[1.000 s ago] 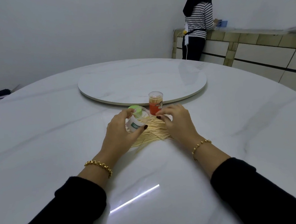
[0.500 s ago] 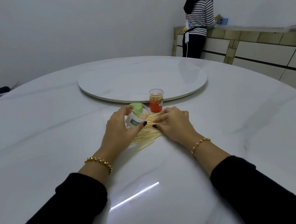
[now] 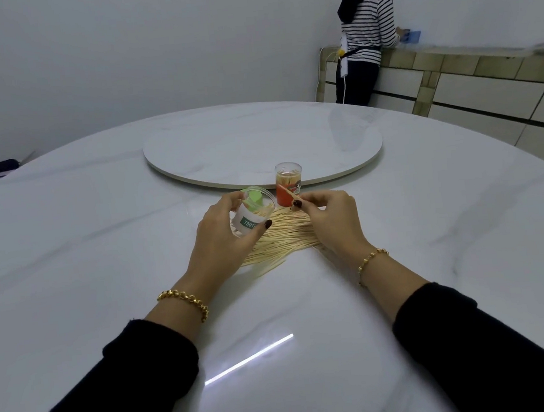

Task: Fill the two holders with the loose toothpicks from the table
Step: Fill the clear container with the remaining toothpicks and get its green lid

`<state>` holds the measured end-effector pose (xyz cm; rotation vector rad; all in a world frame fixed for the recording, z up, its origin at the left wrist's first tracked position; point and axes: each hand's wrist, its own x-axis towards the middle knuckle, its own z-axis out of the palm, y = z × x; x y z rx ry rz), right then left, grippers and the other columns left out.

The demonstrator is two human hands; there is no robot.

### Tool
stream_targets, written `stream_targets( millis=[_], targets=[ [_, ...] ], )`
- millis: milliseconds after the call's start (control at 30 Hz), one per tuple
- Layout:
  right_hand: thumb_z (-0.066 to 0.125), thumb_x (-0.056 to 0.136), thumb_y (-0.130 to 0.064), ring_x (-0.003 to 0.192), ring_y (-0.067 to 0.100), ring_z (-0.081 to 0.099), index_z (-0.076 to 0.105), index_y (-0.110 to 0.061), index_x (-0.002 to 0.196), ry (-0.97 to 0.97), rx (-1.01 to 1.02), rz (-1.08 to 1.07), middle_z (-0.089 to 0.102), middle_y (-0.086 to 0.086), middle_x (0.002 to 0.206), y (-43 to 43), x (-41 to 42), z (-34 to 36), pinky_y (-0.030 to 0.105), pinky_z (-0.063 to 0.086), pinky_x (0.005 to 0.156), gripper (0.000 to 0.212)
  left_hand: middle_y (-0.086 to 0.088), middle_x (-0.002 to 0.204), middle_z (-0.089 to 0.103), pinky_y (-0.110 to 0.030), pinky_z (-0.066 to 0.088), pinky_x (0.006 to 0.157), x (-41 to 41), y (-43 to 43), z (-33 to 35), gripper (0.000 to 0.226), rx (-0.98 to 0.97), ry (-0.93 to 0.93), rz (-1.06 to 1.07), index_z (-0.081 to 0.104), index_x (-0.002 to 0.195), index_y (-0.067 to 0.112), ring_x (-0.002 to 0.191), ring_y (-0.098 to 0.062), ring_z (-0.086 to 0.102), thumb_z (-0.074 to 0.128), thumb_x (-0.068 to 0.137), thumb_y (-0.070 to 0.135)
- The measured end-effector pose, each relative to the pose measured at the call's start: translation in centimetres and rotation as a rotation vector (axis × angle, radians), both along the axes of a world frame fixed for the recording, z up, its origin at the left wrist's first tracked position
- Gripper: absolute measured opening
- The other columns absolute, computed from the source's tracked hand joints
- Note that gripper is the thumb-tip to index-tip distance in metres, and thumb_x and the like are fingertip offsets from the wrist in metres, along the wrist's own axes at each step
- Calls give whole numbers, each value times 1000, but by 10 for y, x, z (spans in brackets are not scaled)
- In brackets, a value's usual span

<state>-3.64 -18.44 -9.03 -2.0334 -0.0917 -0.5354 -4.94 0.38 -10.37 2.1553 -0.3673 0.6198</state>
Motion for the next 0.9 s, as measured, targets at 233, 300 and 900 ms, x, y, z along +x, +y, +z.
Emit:
stream_targets(
  millis=[233,300,900],
  targets=[
    [65,90,-16,89,5,68,73,-4,97,83,438,102,74,4,91,5,-3,25,9,48,72,16,2,114,62,-28,43,87,-1,-3,-1,56,17,-11,-10,55,122,18,104,-12,53,76,75,41],
    [63,90,-16,81,-4,67,72,-2,99,105,523,172,74,1,89,7,-7,35,2,45,62,18,3,114,62,-29,44,88,-2,-5,0,56,18,-11,-25,54,122,19,104,-11,54,76,75,41],
    [60,91,-20,96,16,65,69,-16,95,109,728,312,75,-1,93,20,-14,52,30,51,84,11,5,113,62,-28,46,88,-5,-11,-2,59,57,-16,-81,54,123,18,103,-9,54,76,74,42]
  ],
)
